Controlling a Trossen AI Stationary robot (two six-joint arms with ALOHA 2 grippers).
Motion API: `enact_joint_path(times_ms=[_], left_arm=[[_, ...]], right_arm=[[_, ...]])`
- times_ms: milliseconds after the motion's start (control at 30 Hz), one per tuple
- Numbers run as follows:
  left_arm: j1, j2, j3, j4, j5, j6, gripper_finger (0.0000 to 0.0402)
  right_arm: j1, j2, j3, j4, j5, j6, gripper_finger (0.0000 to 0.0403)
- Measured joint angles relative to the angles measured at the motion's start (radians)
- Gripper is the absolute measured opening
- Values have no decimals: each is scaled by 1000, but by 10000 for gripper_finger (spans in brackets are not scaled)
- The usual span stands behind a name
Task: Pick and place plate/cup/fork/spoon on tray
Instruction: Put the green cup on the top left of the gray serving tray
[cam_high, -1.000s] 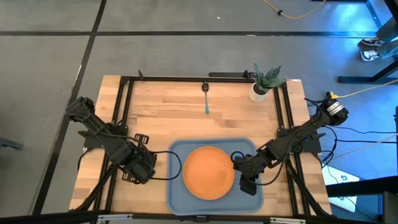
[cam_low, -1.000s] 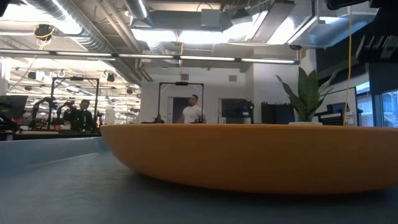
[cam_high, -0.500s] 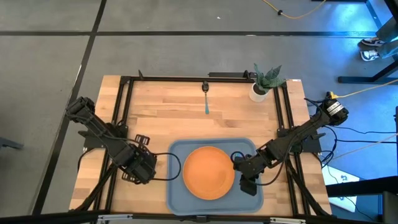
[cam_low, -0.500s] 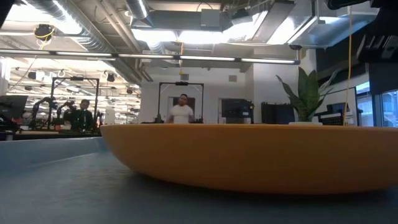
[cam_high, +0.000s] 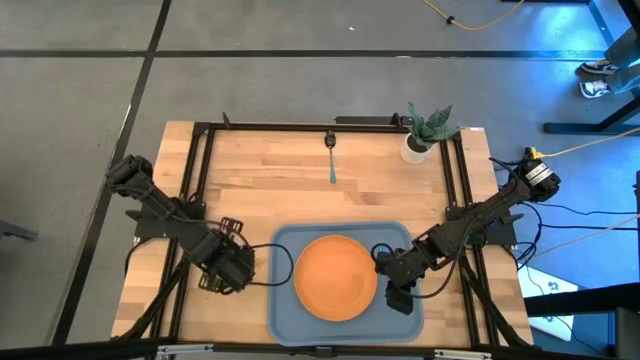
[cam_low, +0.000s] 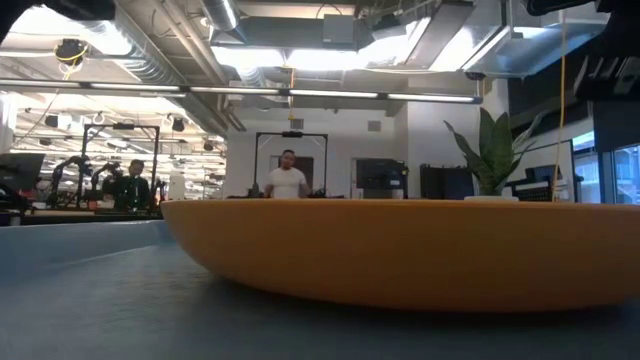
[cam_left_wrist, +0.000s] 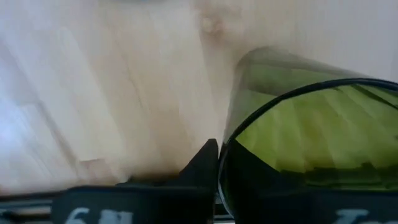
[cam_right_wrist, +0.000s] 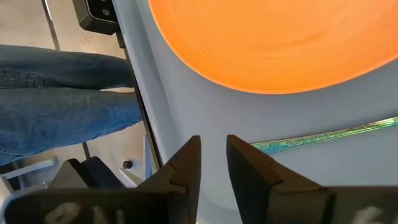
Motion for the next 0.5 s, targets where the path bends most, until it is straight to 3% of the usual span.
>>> enact_joint_path(times_ms=[233,500], left_arm=[[77,5,83,-28,-27,69,4],[260,5,245,-43,102,208,2]], right_arm=[[0,0,0,0,0,3,81],[0,0,0,0,0,4,81]])
